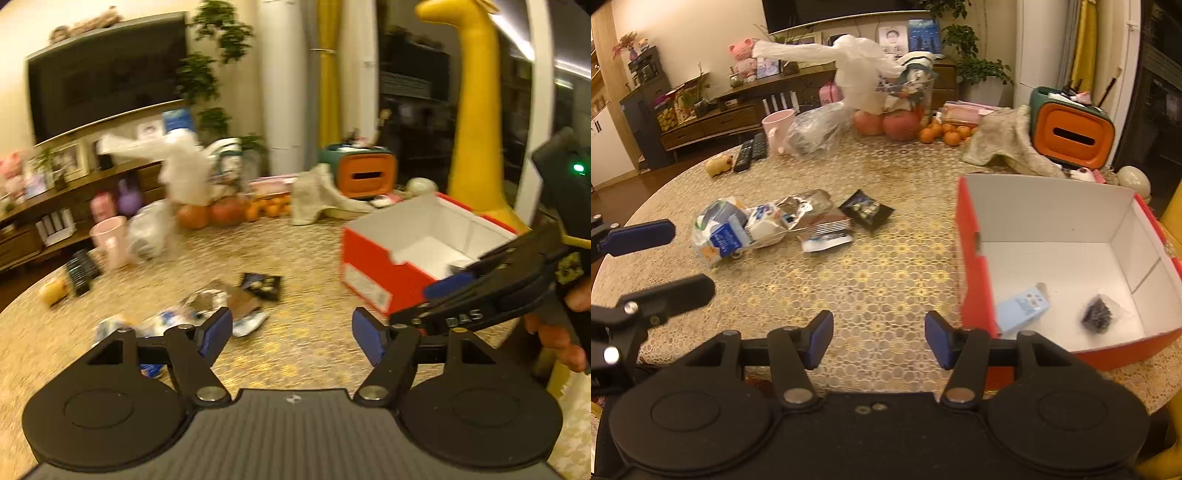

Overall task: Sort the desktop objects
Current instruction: 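Withdraw both tools from the box back over the snack pile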

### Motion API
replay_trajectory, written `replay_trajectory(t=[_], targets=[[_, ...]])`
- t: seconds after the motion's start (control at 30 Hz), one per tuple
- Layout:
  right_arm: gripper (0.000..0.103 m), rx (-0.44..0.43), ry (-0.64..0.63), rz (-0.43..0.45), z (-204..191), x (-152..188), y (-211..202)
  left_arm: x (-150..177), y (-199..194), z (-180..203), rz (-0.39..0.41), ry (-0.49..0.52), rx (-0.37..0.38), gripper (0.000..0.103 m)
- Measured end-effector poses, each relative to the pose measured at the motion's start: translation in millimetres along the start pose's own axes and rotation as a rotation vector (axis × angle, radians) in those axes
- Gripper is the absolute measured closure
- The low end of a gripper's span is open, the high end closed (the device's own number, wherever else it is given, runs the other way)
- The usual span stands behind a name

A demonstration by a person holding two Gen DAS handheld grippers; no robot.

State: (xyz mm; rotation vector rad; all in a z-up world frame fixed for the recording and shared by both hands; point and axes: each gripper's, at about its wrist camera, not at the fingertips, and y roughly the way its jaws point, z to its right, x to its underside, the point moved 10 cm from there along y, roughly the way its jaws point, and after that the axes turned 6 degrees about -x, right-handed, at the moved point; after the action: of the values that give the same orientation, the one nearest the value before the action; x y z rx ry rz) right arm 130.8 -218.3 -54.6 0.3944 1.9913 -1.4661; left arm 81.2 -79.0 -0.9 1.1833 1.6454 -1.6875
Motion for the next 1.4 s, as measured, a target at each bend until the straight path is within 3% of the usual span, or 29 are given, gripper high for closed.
replay_trajectory(t=[0.23, 0.4, 0.5, 0.53, 0.87, 1.07, 1.4], targets=[[0.047, -0.014, -0.012, -0.014, -21.0, -1.3, 11.3, 18.6, -8.6, -52.9, 0.001, -0.096, -0.134, 0.017], [0.047, -0.026, -0.028, -0.02, -35.1, -4.6, 19.6, 31.1, -12.0, -77.6, 0.0, -0.149, -0.165, 0.016], [0.046, -0.033, -0.042, -0.025, -41.9, -6.1, 24.8, 39.8, -10.8, -91.2, -0.005, -0.173, -0.179, 0.005], [0.045, -0.037, -0.047, -0.027, -44.0, -6.7, 26.8, 42.8, -9.8, -95.8, -0.007, -0.182, -0.18, 0.002], [0.037, -0.078, -0.099, -0.037, -66.3, -15.0, 51.4, 66.5, 9.7, -127.3, -0.042, -0.256, -0.179, 0.0], [0.031, -0.1, -0.118, -0.023, -71.0, -25.6, 69.2, 76.1, 26.8, -131.5, -0.041, -0.225, -0.178, 0.0], [0.031, -0.082, -0.142, -0.044, -64.8, -43.7, 111.7, 82.0, 68.2, -134.6, -0.071, -0.159, -0.139, 0.0]])
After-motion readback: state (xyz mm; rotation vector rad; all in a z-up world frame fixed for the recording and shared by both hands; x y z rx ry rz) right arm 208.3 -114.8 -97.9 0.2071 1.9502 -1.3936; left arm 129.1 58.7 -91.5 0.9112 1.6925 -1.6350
